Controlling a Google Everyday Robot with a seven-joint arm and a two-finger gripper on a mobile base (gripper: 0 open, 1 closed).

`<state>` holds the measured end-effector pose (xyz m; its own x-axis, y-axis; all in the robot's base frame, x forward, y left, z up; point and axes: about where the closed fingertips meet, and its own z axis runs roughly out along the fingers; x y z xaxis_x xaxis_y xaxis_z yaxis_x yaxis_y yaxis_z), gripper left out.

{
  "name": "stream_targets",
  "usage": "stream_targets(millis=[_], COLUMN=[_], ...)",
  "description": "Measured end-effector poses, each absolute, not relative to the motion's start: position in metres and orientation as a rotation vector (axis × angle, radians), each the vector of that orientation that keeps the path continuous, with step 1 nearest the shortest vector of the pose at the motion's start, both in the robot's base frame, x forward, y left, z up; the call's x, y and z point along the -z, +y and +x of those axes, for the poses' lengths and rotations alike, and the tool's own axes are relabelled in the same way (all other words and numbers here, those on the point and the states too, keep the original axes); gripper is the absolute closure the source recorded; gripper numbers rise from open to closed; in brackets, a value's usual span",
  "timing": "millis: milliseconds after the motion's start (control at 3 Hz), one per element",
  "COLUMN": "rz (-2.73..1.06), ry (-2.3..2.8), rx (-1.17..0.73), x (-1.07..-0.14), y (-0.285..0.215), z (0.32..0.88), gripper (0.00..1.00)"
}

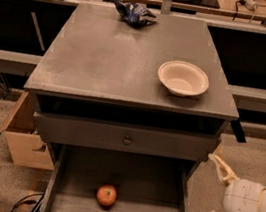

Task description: Pick orange can from middle drawer and place on counter

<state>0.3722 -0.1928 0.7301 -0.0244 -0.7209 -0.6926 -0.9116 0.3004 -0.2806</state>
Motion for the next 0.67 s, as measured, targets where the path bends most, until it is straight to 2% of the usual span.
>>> stream_targets(millis=[667], rz=[-1.47], ry=[1.803], rx=[-0.38], x=[-0.628], y=[-0.131], z=[0.391], gripper=[0.0])
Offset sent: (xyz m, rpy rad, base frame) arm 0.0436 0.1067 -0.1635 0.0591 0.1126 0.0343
